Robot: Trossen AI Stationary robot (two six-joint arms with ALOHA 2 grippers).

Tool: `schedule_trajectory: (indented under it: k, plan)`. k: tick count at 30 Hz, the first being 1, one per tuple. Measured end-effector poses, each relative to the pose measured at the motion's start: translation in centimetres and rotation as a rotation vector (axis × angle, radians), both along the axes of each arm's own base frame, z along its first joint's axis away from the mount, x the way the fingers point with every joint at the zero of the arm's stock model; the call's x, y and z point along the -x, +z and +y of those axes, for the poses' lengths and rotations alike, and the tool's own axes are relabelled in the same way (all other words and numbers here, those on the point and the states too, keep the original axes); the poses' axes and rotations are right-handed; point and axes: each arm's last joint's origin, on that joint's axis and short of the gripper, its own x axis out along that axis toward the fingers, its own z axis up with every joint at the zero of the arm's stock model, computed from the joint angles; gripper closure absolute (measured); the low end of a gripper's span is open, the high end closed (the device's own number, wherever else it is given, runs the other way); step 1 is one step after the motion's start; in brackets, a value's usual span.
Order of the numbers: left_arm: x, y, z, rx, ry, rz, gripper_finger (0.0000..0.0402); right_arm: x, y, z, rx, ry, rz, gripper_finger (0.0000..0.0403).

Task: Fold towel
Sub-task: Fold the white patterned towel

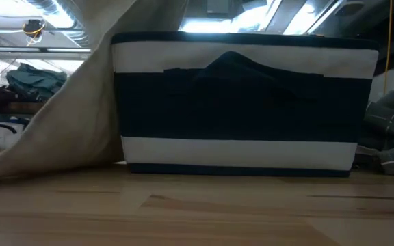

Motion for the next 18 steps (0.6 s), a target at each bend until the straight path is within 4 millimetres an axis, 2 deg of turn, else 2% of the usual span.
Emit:
schedule_trajectory:
  k: [8,14,18]
  plan:
    - [0.3,-2.8,0.1,0.073,0.019,0.269,0.0383,-0.4,0.0,-1.6,-0.001,-0.045,0.0,0.0402]
    - [0.7,-4.2,0.3,0.143,0.054,0.396,0.0379,-0.4,0.0,-1.8,-0.001,-0.049,0.001,0.0403]
    - [1.0,-4.8,0.4,0.191,0.083,0.453,0.0357,-0.4,0.0,-1.8,0.0,-0.047,0.003,0.0403]
